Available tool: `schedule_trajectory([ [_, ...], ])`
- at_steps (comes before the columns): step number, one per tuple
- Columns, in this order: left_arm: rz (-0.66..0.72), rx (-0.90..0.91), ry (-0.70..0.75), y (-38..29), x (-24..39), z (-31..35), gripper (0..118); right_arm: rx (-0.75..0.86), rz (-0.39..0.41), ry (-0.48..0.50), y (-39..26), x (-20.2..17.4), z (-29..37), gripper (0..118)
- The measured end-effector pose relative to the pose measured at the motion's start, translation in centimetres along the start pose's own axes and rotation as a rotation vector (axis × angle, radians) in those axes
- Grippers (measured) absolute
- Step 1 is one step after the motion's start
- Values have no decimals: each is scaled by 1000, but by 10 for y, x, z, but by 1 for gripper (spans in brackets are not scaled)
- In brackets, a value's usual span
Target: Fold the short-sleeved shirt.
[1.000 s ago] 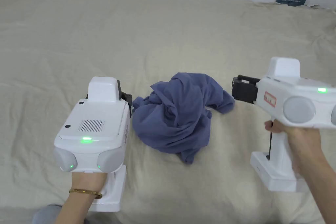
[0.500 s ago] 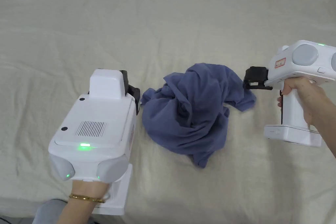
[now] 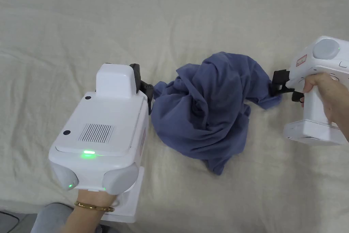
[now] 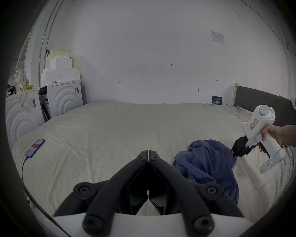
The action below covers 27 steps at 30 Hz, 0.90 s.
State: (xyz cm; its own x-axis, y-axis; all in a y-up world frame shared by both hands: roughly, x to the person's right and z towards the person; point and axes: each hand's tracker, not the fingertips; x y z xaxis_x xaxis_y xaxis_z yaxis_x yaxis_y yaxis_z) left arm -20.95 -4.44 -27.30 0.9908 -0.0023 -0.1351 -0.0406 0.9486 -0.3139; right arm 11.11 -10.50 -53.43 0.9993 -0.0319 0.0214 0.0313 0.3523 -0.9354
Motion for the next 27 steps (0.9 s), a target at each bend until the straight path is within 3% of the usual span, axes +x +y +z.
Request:
schedule_trajectory([
  [5, -3, -28, 1, -7, -1, -3, 0, 2, 8, 6, -5, -9, -8, 15],
  [8, -1, -39, 1, -9, -2, -3, 0, 11, 12, 8, -5, -11, -5, 6],
  [11, 5, -46, 3, -10, -3, -3, 0, 20, 55, 3, -4, -12, 2, 4],
  [17, 16, -73, -7, -2, -10, -7, 0, 57, 25, 45, -1, -2, 27, 4],
  [20, 59, -129, -33, 7, -17, -14, 34, 95, 16, 57, 1, 0, 40, 4],
  [21, 70, -153, -46, 11, -19, -18, 58, 100, 19, 56, 2, 0, 44, 4],
  [24, 50, -258, -82, 22, -21, -34, 106, 123, 32, 64, 4, -2, 56, 4],
  [25, 41, -313, -85, 26, -20, -41, 114, 129, 35, 69, 4, -2, 60, 4],
  [27, 23, -379, -117, 31, -19, -53, 117, 141, 35, 77, 4, -4, 66, 4],
])
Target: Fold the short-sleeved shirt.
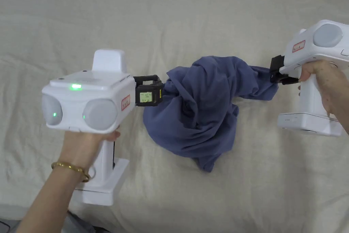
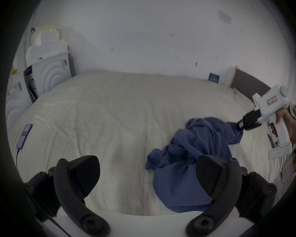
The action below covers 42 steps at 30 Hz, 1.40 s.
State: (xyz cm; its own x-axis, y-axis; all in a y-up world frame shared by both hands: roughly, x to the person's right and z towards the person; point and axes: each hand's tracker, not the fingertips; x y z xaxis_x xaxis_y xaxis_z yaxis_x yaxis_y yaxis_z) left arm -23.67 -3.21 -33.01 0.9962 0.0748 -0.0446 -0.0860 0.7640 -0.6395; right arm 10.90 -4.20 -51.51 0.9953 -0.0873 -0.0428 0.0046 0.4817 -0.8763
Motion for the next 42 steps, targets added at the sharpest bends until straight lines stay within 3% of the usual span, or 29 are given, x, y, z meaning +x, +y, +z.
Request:
schedule_trajectory([
  [3, -12, -165, -54, 14, 0, -22, 117, 10, 12, 5, 0, -3, 4, 4],
  [10, -57, -448, -25, 17, 8, -85, 115, 17, 22, 8, -6, -6, 6, 4],
  [15, -63, -525, -30, 7, 11, -109, 94, 13, 31, 7, -10, -7, 6, 4],
  [17, -37, -538, -46, 4, 12, -110, 78, 11, 38, 2, -12, -7, 6, 4],
  [19, -8, -540, -82, 3, 13, -109, 40, 9, 41, -2, -13, -7, 5, 4],
  [21, -12, -542, -111, -1, 19, -104, 9, 6, 40, -3, -13, -5, 3, 4],
  [22, -14, -543, -117, -3, 21, -104, 6, 4, 39, -5, -13, -5, 2, 4],
  [24, -20, -542, -107, -8, 24, -103, 1, 2, 39, -8, -15, -4, 1, 4],
  [31, 84, -424, -134, 5, 8, -73, 0, 13, 11, 27, -18, 2, 14, 4],
  [35, 176, -292, -180, 38, -4, -40, 0, 68, -1, 58, -10, 5, 40, 4],
  [42, 166, -83, -120, 106, -22, 15, 0, 220, 1, 97, 12, 15, 115, 4],
])
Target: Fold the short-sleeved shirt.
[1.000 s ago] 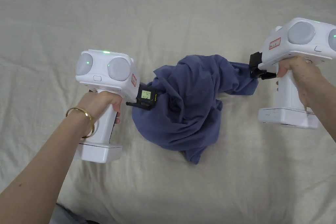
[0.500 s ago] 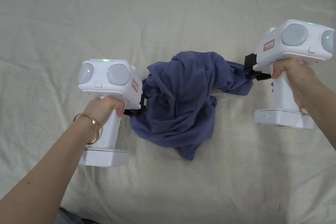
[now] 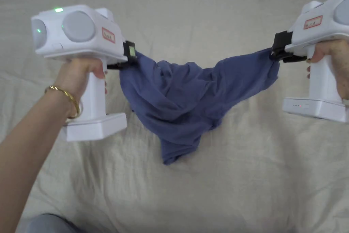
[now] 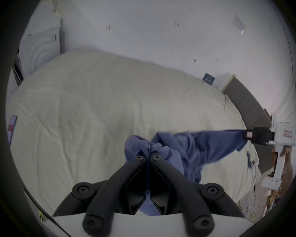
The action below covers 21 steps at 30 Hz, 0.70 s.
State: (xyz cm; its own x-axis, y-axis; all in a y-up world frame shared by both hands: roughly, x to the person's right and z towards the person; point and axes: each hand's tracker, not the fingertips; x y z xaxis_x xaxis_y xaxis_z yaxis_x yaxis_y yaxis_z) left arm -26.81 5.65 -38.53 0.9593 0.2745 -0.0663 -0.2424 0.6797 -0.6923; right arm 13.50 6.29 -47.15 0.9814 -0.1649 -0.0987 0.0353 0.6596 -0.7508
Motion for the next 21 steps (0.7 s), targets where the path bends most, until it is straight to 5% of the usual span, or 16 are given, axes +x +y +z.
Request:
schedule_trajectory([
  [4, -45, 94, 92, 36, -10, 37, 0, 105, 70, -44, 22, 4, 50, 4],
  [21, -92, 505, 298, 130, -23, 217, 0, 468, 102, -41, 79, 3, 255, 4],
])
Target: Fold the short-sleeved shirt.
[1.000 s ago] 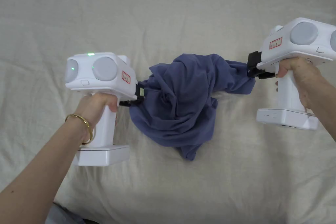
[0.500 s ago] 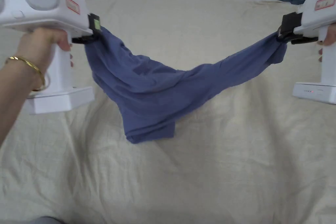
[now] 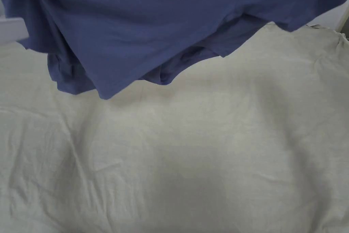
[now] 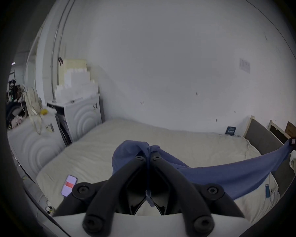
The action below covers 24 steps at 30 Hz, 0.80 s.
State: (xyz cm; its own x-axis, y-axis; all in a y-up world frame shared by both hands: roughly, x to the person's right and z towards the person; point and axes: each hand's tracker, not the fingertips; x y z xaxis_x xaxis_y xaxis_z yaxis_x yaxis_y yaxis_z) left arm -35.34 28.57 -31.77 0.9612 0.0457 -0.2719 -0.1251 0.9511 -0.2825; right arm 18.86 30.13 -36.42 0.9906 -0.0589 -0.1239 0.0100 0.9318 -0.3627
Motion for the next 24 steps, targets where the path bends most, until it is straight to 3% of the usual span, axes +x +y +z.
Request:
schedule_trajectory([
  [9, -79, 48, 81, 79, 25, -10, 0, 43, 62, -57, 52, -20, 3, 4],
  [24, -229, 92, 224, 81, 125, -159, 0, 0, 92, -253, 78, -19, -139, 4],
])
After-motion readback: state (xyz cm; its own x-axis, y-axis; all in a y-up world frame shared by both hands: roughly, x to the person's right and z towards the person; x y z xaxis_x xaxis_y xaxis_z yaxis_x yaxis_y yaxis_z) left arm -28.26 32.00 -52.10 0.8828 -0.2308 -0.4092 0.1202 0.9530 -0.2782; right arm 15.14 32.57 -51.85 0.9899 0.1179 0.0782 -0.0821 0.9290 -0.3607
